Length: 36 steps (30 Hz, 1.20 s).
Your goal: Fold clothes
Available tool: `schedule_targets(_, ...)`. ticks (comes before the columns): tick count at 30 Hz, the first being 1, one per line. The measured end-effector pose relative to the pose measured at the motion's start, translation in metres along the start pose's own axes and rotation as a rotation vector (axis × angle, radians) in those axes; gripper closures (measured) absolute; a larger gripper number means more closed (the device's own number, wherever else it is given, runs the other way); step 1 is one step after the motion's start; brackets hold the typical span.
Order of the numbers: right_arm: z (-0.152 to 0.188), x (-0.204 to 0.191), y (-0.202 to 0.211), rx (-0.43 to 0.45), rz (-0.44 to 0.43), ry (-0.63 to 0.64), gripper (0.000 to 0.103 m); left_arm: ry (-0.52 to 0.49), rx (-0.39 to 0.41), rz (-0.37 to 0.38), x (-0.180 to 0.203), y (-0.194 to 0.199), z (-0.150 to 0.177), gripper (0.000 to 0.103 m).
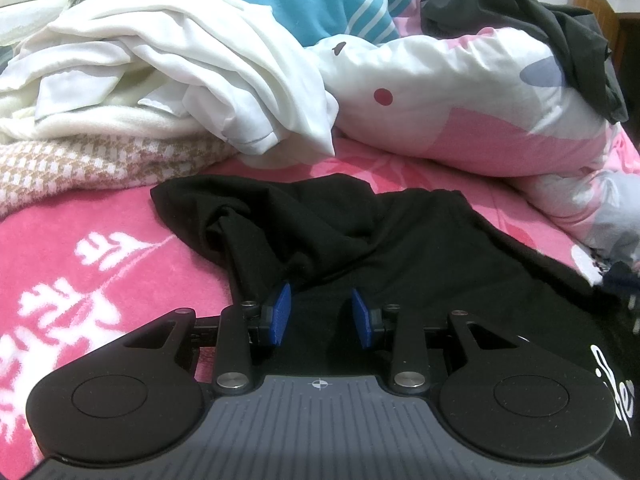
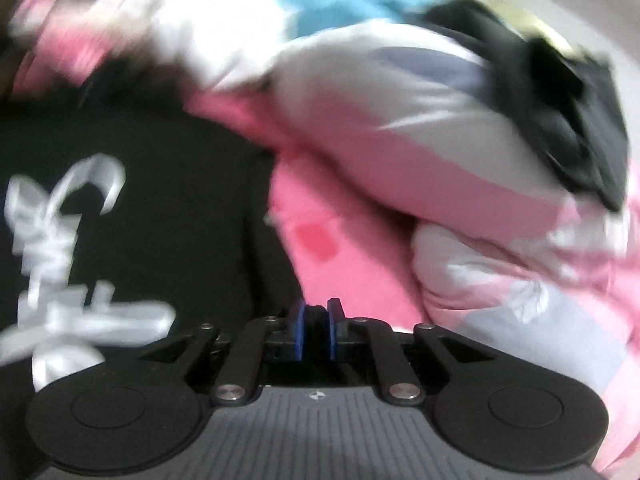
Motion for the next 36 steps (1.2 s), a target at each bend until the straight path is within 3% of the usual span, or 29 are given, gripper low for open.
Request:
schedule_targets(3, 0.008, -0.022, 0.004, -0.013, 0.023, 0.119, 0.078, 0.003, 0.0, 0.002, 0.0, 0.0, 0.0, 0.069)
schedule_targets(5, 0.006, -0.017, 0.011, 0.007, 0.003, 0.079, 0.067, 0.003, 0.0, 0.003, 0.0, -0.001, 0.0, 0.069)
schedule_targets(11, 0.001, 0.028, 0.031, 0.017, -0.161, -0.18, 0.066, 0.001, 0.0, 0.002, -0.001, -0.001, 0.0, 0.069)
schedule_targets(18, 0.015, 0.091, 0.0, -0.052, -0.258, -0.558, 0.066, 0.0, 0.0, 0.002, 0.0, -0.001, 0.0, 0.069)
schedule_targets(26, 0.009, 0.089, -0.026, -0.061, -0.323, -0.57, 0.066, -0.005, 0.001, 0.001, 0.001, -0.001, 0.001, 0.068)
schedule_targets(30, 0.002, 0.073, -0.042, -0.108, -0.372, -0.531, 0.066, -0.006, 0.001, 0.003, 0.001, -0.001, 0.001, 0.067)
schedule_targets(36, -0.009, 0.054, -0.04, -0.063, -0.436, -0.47, 0.076, -0.003, 0.001, 0.005, 0.001, -0.001, 0.001, 0.067)
Point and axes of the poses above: each gripper's, at about its wrist camera, not at the fingertips, and y roughly against the way its jaws point, x to its right, z to its underside, the point moved 2 cm from there along -y, roughly the way its jaws point, and after that the axes turned 5 degrees about -y, right-handed, at the moved point
